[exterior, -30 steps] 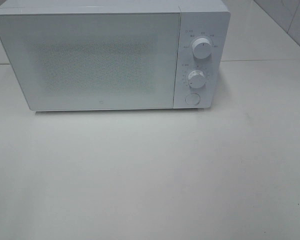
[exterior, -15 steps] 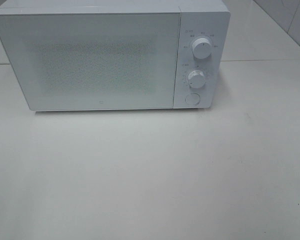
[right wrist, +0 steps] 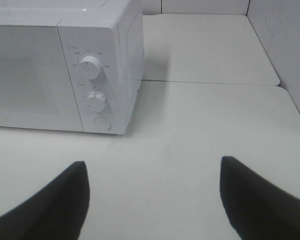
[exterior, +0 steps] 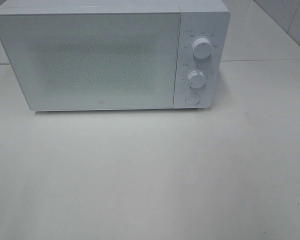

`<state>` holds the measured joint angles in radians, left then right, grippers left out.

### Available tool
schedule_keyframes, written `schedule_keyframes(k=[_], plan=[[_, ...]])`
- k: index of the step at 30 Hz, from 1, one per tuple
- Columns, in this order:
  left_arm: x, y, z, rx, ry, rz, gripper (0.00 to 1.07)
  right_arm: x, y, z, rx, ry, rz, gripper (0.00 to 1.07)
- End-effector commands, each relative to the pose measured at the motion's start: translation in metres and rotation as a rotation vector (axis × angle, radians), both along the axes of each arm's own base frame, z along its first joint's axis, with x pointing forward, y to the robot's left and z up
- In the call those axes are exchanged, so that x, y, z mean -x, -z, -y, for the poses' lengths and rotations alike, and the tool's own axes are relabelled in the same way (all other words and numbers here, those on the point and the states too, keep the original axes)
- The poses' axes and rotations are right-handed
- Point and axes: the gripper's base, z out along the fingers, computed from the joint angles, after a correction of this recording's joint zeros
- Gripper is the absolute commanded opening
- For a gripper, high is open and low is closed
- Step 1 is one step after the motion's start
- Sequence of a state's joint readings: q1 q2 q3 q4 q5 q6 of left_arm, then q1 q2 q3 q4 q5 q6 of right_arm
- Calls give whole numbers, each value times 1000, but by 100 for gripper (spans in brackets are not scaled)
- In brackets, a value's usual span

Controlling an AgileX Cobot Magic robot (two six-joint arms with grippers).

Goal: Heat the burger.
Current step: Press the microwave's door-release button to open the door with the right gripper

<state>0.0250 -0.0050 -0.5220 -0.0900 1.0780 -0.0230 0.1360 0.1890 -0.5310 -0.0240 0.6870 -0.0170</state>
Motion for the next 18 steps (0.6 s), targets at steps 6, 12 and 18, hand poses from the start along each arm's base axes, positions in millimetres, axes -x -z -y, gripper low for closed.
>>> schedule_keyframes(k=[6, 12, 18], plan=[[0, 0, 0, 4, 1, 11, 98, -33, -7, -4, -8, 4, 5, 70], [0, 0, 0, 4, 1, 11, 98, -58, -3, -8, -3, 2, -46, 70], [0, 0, 0, 4, 1, 11, 98, -78, 4, -11, -6, 4, -110, 70]])
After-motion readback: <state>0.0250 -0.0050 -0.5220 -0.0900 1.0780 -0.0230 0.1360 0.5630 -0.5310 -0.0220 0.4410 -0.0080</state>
